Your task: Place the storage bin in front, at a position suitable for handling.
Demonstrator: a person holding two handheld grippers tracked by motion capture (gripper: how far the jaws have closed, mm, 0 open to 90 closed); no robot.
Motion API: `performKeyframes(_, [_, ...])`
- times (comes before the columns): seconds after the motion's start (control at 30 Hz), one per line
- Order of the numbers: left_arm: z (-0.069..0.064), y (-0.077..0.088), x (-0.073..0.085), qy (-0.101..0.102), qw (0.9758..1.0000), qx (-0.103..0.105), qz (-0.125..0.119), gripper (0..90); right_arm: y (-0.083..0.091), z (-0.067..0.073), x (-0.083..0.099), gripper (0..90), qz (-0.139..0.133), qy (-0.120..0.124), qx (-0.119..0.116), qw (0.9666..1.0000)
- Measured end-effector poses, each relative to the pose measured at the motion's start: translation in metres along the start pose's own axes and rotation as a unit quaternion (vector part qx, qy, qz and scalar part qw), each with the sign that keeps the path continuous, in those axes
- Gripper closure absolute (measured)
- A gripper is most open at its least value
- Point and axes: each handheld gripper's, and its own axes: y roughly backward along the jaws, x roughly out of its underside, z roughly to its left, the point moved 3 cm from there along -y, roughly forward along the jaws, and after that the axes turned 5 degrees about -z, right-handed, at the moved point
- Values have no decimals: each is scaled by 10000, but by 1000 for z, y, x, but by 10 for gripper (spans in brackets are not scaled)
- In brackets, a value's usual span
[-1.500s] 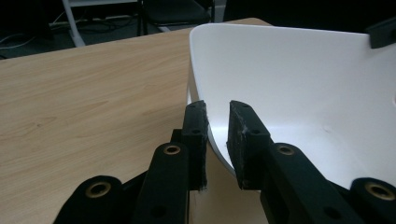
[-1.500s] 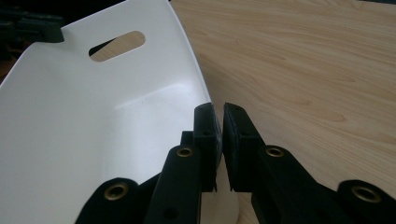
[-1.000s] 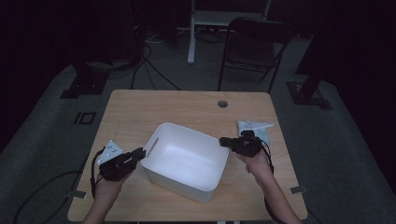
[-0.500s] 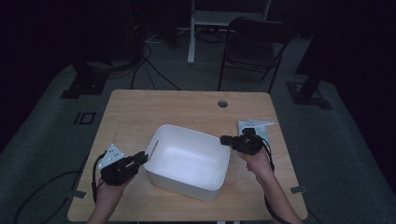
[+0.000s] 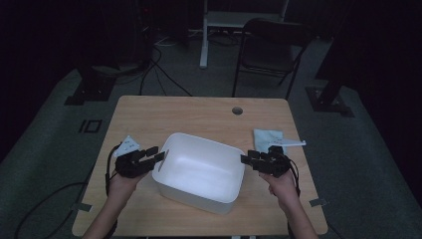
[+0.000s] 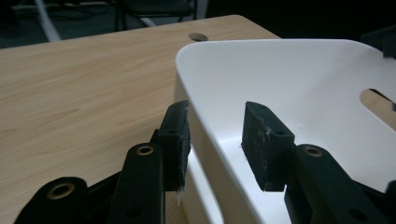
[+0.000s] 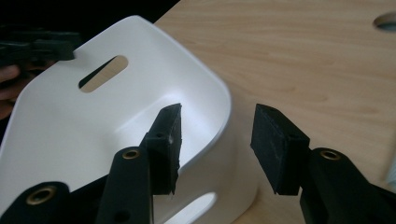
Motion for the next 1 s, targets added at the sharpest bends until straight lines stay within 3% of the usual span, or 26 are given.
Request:
performKeyframes(0.17, [1, -12, -2, 34, 10000, -24, 67, 644, -2, 2, 9, 538, 85, -150, -57, 9998])
performKeyframes(0.27, [3, -15, -2, 74, 9999, -78, 120, 705, -3, 5, 9, 581, 91, -102, -50, 9999])
performKeyframes(0.37, [2, -16, 1, -25, 9997, -151, 211, 719, -4, 5, 8, 608, 65, -57, 37, 10000])
performKeyframes(0.67, [-4, -8, 7, 29, 9993, -347, 111, 741, -10, 1, -2, 714, 79, 63, 144, 9998])
performKeyframes(0.87, [-11, 0, 12, 101, 9989, -448, 34, 740, -19, -5, -9, 770, 110, 40, 32, 9999])
performKeyframes(1.0, [-16, 5, 15, 117, 9987, -494, -4, 738, -27, -5, -11, 785, 166, 149, 30, 9997])
